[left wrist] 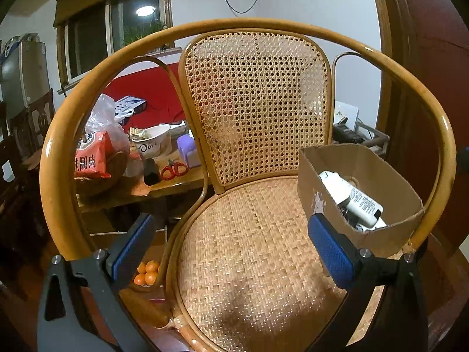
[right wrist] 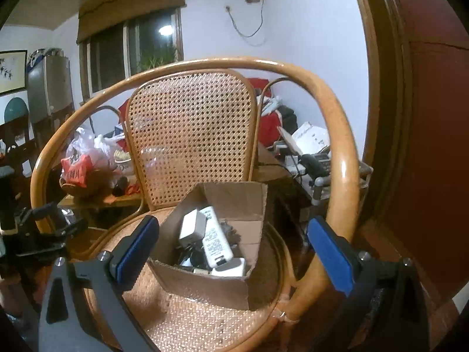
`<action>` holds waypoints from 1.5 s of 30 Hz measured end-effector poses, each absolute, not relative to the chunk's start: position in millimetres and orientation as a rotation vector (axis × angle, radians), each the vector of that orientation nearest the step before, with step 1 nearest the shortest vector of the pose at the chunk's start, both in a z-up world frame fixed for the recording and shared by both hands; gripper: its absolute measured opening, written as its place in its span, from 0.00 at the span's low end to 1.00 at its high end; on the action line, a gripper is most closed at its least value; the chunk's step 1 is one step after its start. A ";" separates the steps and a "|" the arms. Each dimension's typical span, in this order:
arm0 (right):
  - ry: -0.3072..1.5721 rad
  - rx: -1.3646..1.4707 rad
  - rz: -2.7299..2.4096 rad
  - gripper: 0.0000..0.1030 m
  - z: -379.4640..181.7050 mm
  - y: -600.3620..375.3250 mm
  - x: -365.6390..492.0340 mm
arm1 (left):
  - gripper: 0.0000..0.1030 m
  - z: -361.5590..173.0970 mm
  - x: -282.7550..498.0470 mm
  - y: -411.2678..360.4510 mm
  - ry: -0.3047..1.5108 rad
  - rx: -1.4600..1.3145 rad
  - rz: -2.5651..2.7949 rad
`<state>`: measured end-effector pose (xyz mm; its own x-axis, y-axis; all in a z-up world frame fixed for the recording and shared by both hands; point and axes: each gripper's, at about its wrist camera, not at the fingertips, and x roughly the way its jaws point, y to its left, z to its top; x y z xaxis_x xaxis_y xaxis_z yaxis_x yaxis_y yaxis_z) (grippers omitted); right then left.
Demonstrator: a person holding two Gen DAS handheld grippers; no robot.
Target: Organize rigid objects
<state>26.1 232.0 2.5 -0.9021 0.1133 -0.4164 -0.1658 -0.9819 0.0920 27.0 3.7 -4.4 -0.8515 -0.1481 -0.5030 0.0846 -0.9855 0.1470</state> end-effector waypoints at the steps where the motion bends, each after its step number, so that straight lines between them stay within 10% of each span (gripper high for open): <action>1: 0.187 -0.625 2.918 1.00 2.7 233.4 27.6 | 0.99 -4.9 27.0 3.6 -0.184 0.808 -2.906; 45: 0.088 -0.742 2.859 1.00 -10.8 228.0 14.9 | 0.99 -4.7 28.1 0.8 -0.289 0.781 -2.830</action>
<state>14.9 228.0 -10.8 -0.8575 0.1651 -0.4872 -0.1947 -0.9808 0.0102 28.1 0.8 -4.7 -0.8429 -0.2343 -0.4844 0.1315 -0.9626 0.2367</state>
